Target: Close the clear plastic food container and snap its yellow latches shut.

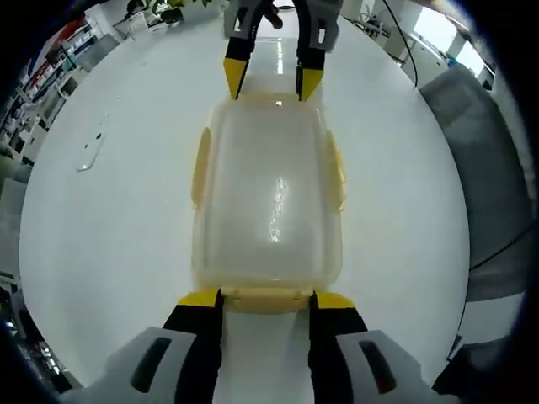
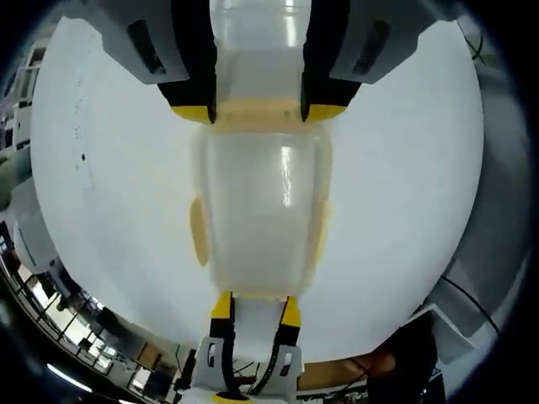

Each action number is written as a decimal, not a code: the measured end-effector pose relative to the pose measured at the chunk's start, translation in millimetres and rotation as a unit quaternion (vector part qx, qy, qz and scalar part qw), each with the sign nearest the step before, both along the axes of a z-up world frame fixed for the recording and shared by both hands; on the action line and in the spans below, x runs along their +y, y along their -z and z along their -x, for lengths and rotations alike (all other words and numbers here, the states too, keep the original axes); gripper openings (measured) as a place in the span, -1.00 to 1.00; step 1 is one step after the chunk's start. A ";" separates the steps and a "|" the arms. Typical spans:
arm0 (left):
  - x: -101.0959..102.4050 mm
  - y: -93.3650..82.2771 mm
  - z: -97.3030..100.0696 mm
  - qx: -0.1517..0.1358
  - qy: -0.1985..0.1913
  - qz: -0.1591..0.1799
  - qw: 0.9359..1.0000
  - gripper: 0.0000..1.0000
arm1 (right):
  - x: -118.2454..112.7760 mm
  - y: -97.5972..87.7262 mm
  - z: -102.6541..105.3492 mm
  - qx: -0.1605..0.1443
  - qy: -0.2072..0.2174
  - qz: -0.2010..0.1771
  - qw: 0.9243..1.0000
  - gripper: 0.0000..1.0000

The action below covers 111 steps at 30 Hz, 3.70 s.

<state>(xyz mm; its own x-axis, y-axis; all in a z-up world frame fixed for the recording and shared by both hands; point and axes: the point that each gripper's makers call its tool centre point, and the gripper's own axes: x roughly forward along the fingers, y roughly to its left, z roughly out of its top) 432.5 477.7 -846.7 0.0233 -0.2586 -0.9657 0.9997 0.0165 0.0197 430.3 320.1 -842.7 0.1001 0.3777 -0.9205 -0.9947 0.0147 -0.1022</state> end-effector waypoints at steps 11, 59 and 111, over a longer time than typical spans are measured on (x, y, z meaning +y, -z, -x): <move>-2.1 -0.5 -1.4 0.000 0.004 -0.020 1.000 -0.33 | -0.2 3.5 8.2 0.047 0.028 0.026 0.998 -0.27; -147.2 -83.8 11.5 -0.061 -0.021 -0.027 0.998 -0.35 | -149.5 -88.2 20.6 0.001 -0.012 -0.079 0.997 -0.29; -197.9 -49.0 22.6 0.031 -0.139 0.019 0.990 -0.17 | -273.2 -18.2 47.7 0.070 0.123 -0.011 0.990 -0.21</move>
<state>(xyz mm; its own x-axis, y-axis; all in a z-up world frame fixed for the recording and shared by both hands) 409.9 279.8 -797.7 0.0403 -0.2875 -0.9569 0.9555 0.2913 -0.0473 382.6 46.9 -824.5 0.0629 0.3782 -0.9236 -0.9653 0.2580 0.0399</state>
